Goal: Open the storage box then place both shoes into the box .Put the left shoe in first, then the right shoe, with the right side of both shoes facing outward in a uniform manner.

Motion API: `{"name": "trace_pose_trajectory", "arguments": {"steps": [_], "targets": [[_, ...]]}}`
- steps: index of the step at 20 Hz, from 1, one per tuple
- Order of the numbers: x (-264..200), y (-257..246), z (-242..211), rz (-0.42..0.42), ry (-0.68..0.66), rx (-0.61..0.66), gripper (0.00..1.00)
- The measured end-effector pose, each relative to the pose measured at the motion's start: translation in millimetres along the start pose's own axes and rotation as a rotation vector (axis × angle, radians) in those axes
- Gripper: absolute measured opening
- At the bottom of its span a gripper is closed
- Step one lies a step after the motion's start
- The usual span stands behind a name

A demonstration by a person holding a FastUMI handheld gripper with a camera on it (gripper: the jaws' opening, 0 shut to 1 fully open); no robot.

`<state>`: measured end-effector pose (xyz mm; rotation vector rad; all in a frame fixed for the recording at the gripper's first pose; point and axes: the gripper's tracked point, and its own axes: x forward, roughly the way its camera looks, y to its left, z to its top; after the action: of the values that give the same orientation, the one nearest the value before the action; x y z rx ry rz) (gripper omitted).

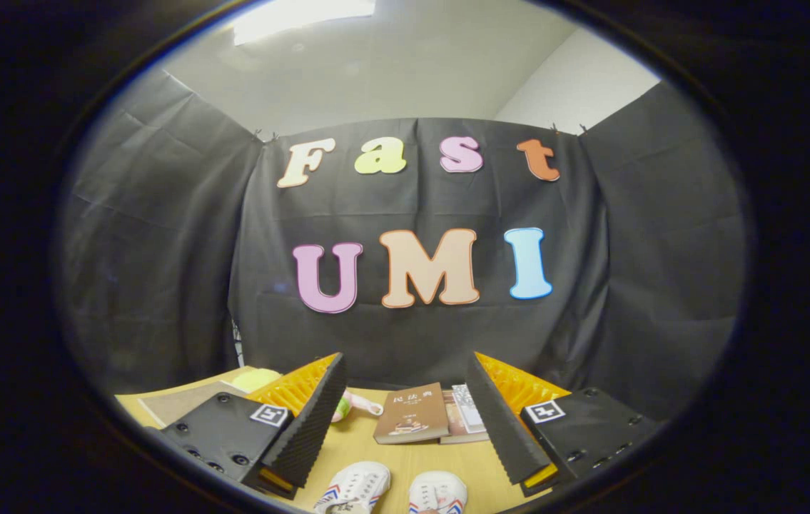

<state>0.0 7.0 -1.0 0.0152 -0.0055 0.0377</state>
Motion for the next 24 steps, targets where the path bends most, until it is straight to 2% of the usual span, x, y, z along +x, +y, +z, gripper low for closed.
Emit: {"name": "trace_pose_trajectory", "arguments": {"steps": [4,14,19,24], "targets": [[-1.1,12.3,-12.3,0.045,0.026,0.042,1.00],[-9.5,46.8,-88.2,0.167,0.323,0.498,1.00],[-22.3,87.1,-121.0,0.296,0.461,0.673,1.00],[-37.5,122.4,-151.7,0.369,0.634,0.856,1.00]]}}
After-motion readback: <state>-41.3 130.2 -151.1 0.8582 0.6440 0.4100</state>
